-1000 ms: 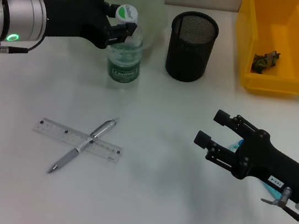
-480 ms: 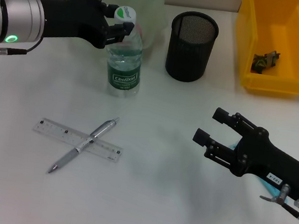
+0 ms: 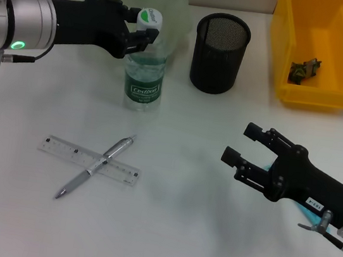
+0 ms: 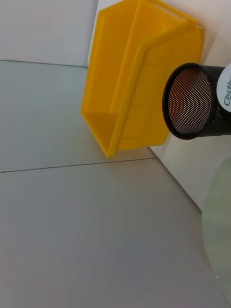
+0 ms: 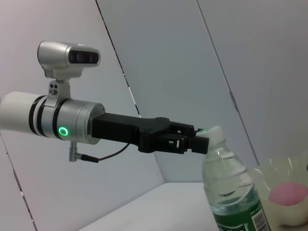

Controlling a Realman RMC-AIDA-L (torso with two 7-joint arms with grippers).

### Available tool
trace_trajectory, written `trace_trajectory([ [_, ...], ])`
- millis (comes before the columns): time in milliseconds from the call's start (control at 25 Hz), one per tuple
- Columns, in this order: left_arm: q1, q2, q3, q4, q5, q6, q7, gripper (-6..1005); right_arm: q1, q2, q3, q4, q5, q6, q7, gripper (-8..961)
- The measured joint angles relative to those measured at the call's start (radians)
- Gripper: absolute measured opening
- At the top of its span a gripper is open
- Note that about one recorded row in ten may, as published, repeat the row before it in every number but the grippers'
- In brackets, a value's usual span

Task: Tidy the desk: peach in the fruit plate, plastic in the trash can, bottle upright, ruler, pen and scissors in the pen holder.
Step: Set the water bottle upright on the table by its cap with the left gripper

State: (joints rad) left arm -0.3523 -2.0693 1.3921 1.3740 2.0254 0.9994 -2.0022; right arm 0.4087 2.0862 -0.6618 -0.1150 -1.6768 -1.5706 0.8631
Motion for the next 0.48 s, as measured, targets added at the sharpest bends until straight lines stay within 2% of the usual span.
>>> trace_trajectory([
  [400,-0.005,0.000,-0.028,-0.002,-0.008,-0.011,-0.008,419,0.004,0.000,0.002,0.000,0.000,0.000,0.000,817],
  [480,-0.006,0.000,-0.031,-0.003,-0.015,-0.011,-0.008,471,0.006,-0.001,0.002,0.000,0.000,0.000,0.000,817],
])
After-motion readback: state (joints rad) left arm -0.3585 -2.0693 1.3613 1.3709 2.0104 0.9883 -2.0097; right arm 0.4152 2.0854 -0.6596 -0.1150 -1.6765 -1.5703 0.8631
